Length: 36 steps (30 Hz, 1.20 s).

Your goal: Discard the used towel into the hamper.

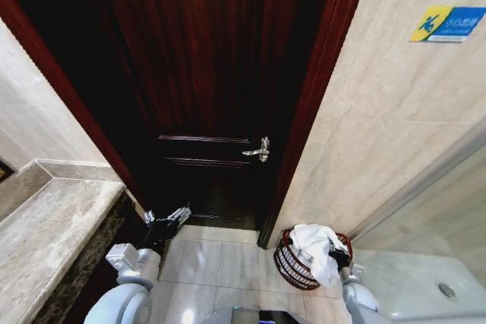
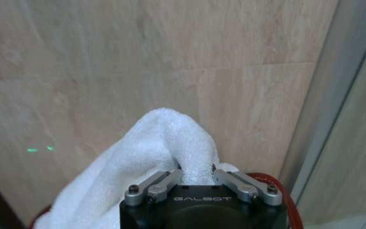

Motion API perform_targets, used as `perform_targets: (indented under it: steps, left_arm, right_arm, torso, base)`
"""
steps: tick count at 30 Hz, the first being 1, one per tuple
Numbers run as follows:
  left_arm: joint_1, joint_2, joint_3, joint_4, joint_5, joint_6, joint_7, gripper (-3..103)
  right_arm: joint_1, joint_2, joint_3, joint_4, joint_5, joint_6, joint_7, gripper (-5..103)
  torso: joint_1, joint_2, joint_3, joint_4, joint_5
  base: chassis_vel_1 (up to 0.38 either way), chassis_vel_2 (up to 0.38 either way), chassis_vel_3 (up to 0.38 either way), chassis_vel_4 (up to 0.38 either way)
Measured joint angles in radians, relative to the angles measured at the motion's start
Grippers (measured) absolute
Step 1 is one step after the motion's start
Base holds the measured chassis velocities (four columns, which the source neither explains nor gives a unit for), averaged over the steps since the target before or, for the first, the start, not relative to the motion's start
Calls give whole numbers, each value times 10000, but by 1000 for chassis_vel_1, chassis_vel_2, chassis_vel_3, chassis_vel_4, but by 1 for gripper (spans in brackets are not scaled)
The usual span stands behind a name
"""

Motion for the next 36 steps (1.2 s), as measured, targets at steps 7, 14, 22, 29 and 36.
perform_targets:
  steps: [7,14,22,29,36]
  left_arm:
    - [0,0,0,0,0,0,0,97]
    - [0,0,0,0,0,0,0,97]
    - [0,0,0,0,0,0,0,97]
    - [0,0,0,0,0,0,0,97]
    - [0,0,0,0,0,0,0,97]
  right_arm:
    - [636,-232,-67,-828,-283,-45,-350,7]
    - [1322,-316,-197,-1735,-507,-530,-922,7]
    - [2082,-133,-383,-2632,-1060,-1110,-1012,7]
    - [2656,-77,-479,-3661,-1226,-1596,-1467,7]
    - [3862,262,-492,-5153,-2502,-1926,-2012,7]
  torso:
    - [-199,-431,-233,-1,-1]
    - [-251,-555,-304,0,-1]
    - [-247,-541,-298,0,-3]
    - [-233,-514,-283,-1,-2]
    - [-221,-491,-270,3,0]
  base:
    - [0,0,0,0]
    - [0,0,0,0]
    - [0,0,0,0]
    - [0,0,0,0]
    - [0,0,0,0]
